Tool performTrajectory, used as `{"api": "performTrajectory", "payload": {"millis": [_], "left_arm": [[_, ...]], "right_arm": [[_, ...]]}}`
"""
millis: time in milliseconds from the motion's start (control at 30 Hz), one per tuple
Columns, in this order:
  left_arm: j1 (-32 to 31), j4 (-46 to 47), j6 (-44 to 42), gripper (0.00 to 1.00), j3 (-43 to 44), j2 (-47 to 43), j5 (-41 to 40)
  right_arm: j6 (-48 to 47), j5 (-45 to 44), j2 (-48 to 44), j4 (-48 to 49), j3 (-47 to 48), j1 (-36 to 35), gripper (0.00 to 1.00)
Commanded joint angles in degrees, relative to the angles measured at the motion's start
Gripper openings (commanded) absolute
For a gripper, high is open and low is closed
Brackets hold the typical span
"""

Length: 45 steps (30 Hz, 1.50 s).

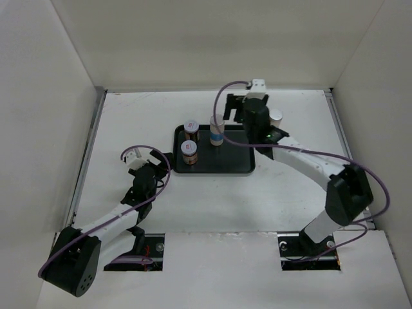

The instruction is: Organize the condiment bottles

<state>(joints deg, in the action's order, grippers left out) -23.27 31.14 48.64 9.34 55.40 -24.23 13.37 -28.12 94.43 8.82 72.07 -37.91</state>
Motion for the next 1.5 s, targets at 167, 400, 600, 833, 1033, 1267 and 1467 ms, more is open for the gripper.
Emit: {"api": "performTrajectory", "payload": {"millis": [167, 400, 600, 833, 1033, 1267, 1467], "left_arm": [[0.72, 3.32, 0.66, 1.0, 0.15, 0.5, 0.58], [1.08, 3.76, 0.4, 1.0, 0.24, 1.47, 0.76], [1.16, 3.76, 0.32, 1.0, 0.32, 1.56, 0.76], [1.17, 3.76, 0.23, 1.0, 0.24, 1.38, 0.41], [1.25, 4.02, 0.75, 1.0, 0.67, 2.87, 0.15], [2.13, 4.9, 1.02, 1.0, -0.38, 0.59, -0.03], [2.39, 3.59, 0.93, 1.0, -0.03, -0.38, 0.15]], "right_arm": [[-1.14, -6.77, -4.89, -1.6, -5.02, 15.36, 1.0], [-0.62, -4.06, 2.15, -3.02, -4.22, 19.67, 1.0], [1.57, 0.78, 6.46, -1.53, -2.82, 21.69, 0.94], [1.23, -2.9, -0.46, 1.98, -7.11, 20.65, 0.52], [0.87, -3.88, -14.09, 4.1, -13.79, 11.61, 0.51], [1.4, -2.73, -12.61, 4.63, -15.47, 2.28, 0.52], [2.02, -2.47, -7.25, 4.89, -15.38, -1.85, 0.54]]}}
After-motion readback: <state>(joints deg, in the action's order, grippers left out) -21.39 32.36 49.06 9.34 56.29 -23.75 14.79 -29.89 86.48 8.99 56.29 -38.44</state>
